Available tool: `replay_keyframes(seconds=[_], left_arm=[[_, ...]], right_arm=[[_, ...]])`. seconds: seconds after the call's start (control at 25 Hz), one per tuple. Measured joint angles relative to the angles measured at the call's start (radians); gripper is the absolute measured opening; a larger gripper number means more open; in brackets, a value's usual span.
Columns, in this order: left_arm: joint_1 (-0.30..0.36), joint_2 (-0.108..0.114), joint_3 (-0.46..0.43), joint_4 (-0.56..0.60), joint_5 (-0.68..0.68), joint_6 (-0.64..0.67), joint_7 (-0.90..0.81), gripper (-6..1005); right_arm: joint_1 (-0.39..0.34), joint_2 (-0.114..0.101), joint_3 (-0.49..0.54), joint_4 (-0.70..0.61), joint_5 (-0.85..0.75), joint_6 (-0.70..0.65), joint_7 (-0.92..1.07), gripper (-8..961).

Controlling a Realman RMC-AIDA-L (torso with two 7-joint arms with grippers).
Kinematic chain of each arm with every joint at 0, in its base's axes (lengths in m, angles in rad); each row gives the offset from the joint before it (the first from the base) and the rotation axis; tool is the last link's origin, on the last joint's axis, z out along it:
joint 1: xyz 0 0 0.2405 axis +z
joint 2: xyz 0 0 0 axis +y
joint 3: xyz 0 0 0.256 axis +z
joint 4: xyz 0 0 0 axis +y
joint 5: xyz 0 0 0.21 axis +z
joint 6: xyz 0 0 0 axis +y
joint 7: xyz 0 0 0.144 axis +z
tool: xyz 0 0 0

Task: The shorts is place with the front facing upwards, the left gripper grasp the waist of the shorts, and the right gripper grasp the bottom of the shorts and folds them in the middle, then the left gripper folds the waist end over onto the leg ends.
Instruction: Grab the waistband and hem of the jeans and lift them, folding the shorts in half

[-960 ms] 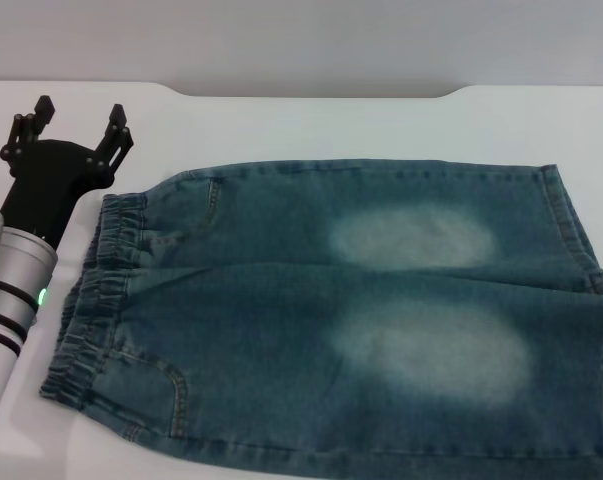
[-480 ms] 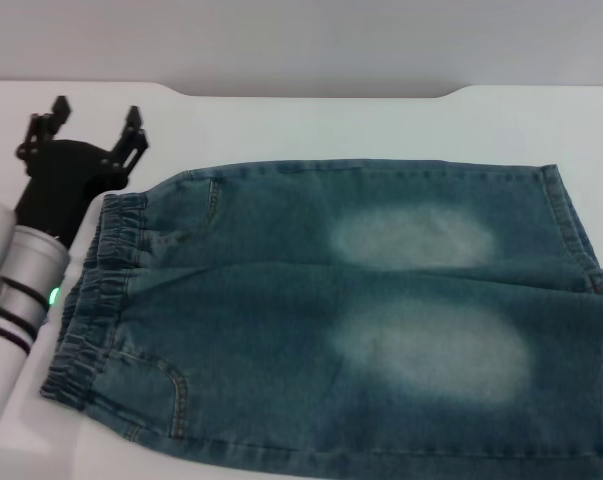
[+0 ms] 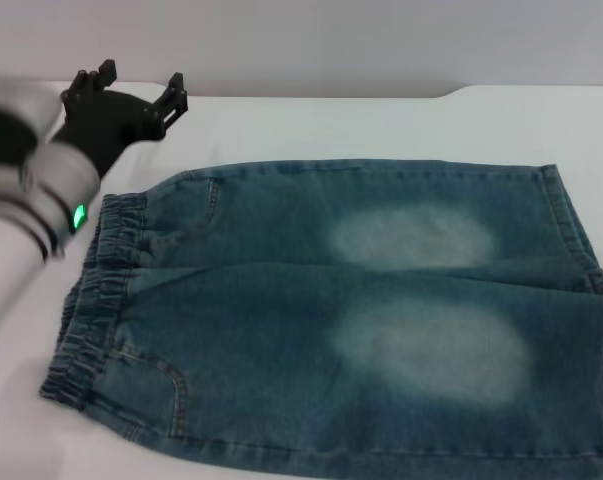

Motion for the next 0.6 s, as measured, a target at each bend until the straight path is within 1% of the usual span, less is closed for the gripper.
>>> replay_keyframes(seconds=[0.04,0.08,0.12,0.2,0.24,0.28,0.32,0.36,0.4,0.44,0.48,0.52,0.6], left_arm=[[0.004,-0.006,-0.054,-0.072,0.022,-0.119,0.017,830],[0.009,-0.011,-0.102,-0.145,0.035,-0.235,0.038,830],[0.013,-0.013,-0.149,-0.230,0.045,-0.381,0.063,831],[0.013,-0.014,-0.194,-0.326,0.048,-0.560,0.090,832],[0.011,-0.014,-0.219,-0.377,0.048,-0.654,0.103,832],[0.008,-0.015,-0.261,-0.451,0.048,-0.782,0.118,833],[0.008,-0.015,-0.270,-0.467,0.048,-0.806,0.120,833],[0.006,-0.015,-0.295,-0.505,0.049,-0.872,0.125,834],[0.002,-0.015,-0.317,-0.536,0.053,-0.932,0.127,834],[-0.004,-0.015,-0.336,-0.559,0.055,-0.979,0.128,834],[-0.009,-0.015,-0.356,-0.578,0.058,-1.024,0.128,835],[-0.018,-0.014,-0.380,-0.595,0.064,-1.078,0.129,835],[-0.036,-0.015,-0.422,-0.621,0.091,-1.186,0.129,836]], right_arm=[[-0.030,-0.002,0.090,0.082,0.000,0.123,-0.055,618],[-0.058,0.004,0.180,0.147,-0.002,0.250,-0.097,618],[-0.089,0.020,0.290,0.216,-0.005,0.402,-0.140,617],[-0.133,0.083,0.499,0.310,-0.016,0.706,-0.210,617],[-0.160,0.155,0.664,0.376,-0.052,0.927,-0.264,616],[-0.171,0.201,0.746,0.414,-0.095,1.026,-0.282,616],[-0.171,0.201,0.746,0.414,-0.095,1.026,-0.282,616],[-0.177,0.243,0.815,0.452,-0.153,1.111,-0.287,616],[-0.179,0.265,0.862,0.484,-0.223,1.185,-0.279,615],[-0.167,0.281,0.922,0.558,-0.378,1.316,-0.199,615],[-0.158,0.278,0.937,0.589,-0.440,1.370,-0.147,615],[-0.158,0.278,0.937,0.589,-0.440,1.370,-0.147,615],[-0.130,0.274,0.968,0.645,-0.557,1.507,-0.035,615]])
